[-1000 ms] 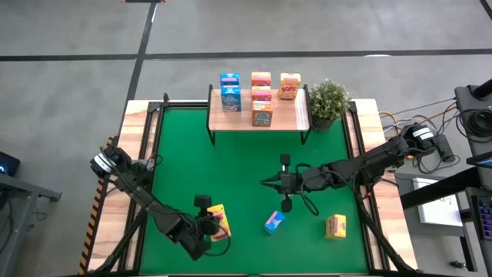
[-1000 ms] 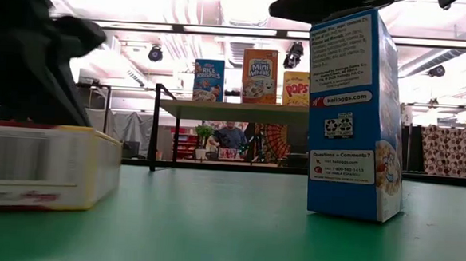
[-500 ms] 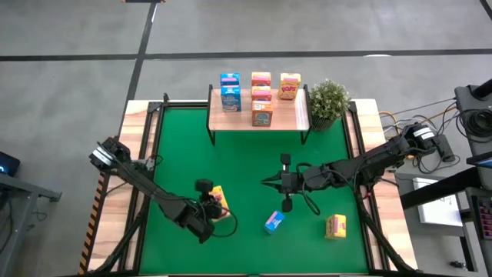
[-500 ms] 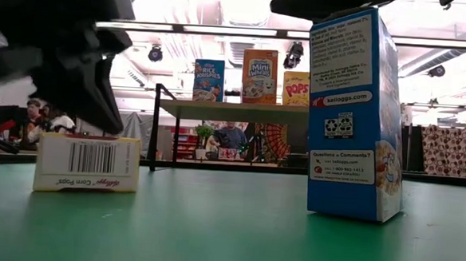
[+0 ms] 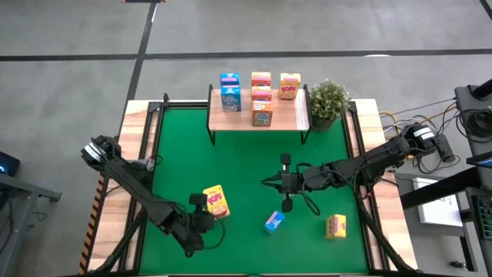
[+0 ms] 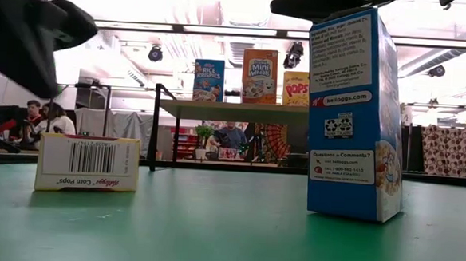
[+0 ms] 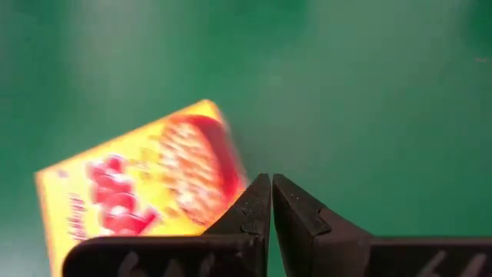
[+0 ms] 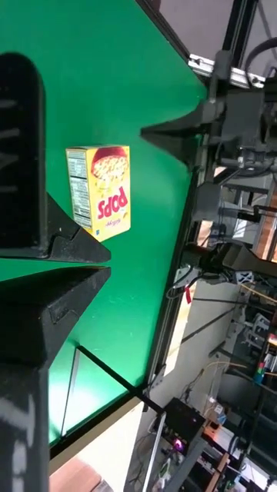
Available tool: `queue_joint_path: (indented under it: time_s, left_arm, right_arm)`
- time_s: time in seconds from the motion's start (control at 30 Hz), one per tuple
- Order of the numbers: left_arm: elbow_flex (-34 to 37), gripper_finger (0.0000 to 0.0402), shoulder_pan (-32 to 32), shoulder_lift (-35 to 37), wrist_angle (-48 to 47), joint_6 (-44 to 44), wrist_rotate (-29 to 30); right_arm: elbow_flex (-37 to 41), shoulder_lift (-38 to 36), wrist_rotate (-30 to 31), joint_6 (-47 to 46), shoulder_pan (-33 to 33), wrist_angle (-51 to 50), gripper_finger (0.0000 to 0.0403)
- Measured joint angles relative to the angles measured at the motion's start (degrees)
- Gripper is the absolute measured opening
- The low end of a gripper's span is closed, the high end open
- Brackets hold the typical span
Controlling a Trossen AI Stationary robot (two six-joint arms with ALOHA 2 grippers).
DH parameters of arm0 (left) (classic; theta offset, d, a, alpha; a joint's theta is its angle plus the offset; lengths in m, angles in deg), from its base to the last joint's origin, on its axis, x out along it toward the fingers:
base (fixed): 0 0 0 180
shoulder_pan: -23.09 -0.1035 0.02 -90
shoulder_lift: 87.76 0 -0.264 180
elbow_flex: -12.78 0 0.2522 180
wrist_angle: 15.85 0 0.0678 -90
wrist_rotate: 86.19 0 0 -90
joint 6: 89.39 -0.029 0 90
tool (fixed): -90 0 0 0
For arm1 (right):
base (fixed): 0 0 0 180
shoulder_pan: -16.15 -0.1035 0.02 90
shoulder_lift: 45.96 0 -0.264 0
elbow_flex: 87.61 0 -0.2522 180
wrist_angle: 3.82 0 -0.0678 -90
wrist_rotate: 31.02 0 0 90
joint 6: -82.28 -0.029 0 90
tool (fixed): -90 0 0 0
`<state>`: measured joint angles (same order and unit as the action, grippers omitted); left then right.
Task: Stack cereal on shelf
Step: Put the left yellow cereal box on the shelf
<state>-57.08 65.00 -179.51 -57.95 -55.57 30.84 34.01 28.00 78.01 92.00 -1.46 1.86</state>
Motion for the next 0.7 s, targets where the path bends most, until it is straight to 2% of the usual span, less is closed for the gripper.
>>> queue_joint_path:
  time_s: [0.07, 0.23, 0.6, 0.7]
  left_arm:
    - [0.00, 0.0000, 0.02, -1.76, 0.88, -0.12, 4.40]
    - [0.04, 0.0000, -0.39, -5.36, 0.90, -0.22, 8.09]
    - [0.00, 0.0000, 0.02, -6.30, 4.19, 1.31, 6.98]
    - [0.00, 0.0000, 0.20, -6.30, 4.16, 1.81, 10.58]
  right_arm:
    - [0.00, 0.00, 0.00, 0.25, -0.01, 0.01, 0.0009]
    - [0.00, 0.00, 0.00, 0.31, -0.01, 0.04, 0.0009]
    - [0.02, -0.02, 0.00, -0.24, 0.00, 0.16, 0.0009]
    - [0.02, -0.02, 0.00, -0.46, -0.02, 0.48, 0.0009]
